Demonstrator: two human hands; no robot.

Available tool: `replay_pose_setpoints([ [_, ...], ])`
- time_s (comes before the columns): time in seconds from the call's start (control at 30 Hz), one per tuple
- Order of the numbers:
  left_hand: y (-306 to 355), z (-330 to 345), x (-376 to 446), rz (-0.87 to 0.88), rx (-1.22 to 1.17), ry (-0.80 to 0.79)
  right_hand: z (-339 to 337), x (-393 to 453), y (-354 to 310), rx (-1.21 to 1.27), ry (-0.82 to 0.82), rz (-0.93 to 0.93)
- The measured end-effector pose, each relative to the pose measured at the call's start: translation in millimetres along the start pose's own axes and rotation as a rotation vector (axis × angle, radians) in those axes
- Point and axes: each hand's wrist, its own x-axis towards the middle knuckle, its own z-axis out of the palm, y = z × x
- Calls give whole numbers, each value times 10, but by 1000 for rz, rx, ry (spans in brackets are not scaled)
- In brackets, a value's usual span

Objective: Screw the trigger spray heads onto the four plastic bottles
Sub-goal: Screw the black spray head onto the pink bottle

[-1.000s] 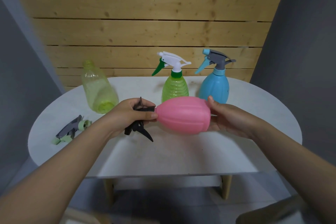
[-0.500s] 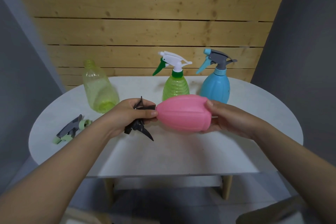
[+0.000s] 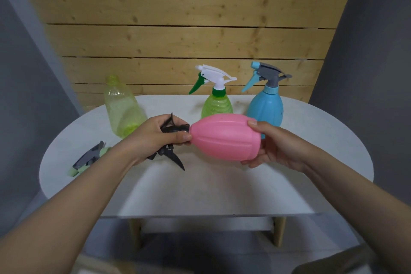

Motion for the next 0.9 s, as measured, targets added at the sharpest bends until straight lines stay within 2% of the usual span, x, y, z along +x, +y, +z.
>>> replay_pose_setpoints([
  [0.1,50,-17,-19,19,-154,-22,35,-7,5,105,-46,33],
  [0.27,157,-135,-49,-66,-715,3,198,17,36,353,-100,-1],
  [0.33,186,-149,-80,-43,-793,16,343,53,62,460,-138,-19],
  [0.4,196,-105,-119,-26,-679,7,501,103,96,512,-168,-45],
  [0.5,161,1,-168,-30,-386,0,746,175,115,499,-188,-99],
  [0.6,139,64,-177,-51,-360,94,950,262,112,521,-154,-129],
  [0.7,133,27,-127,-56,-369,178,1082,380,111,437,-100,-139],
  [0.8,74,-73,-3,-74,-206,327,1116,505,106,287,14,-124],
  [0.9,5,-129,130,-24,2,416,1104,607,125,169,225,-108],
])
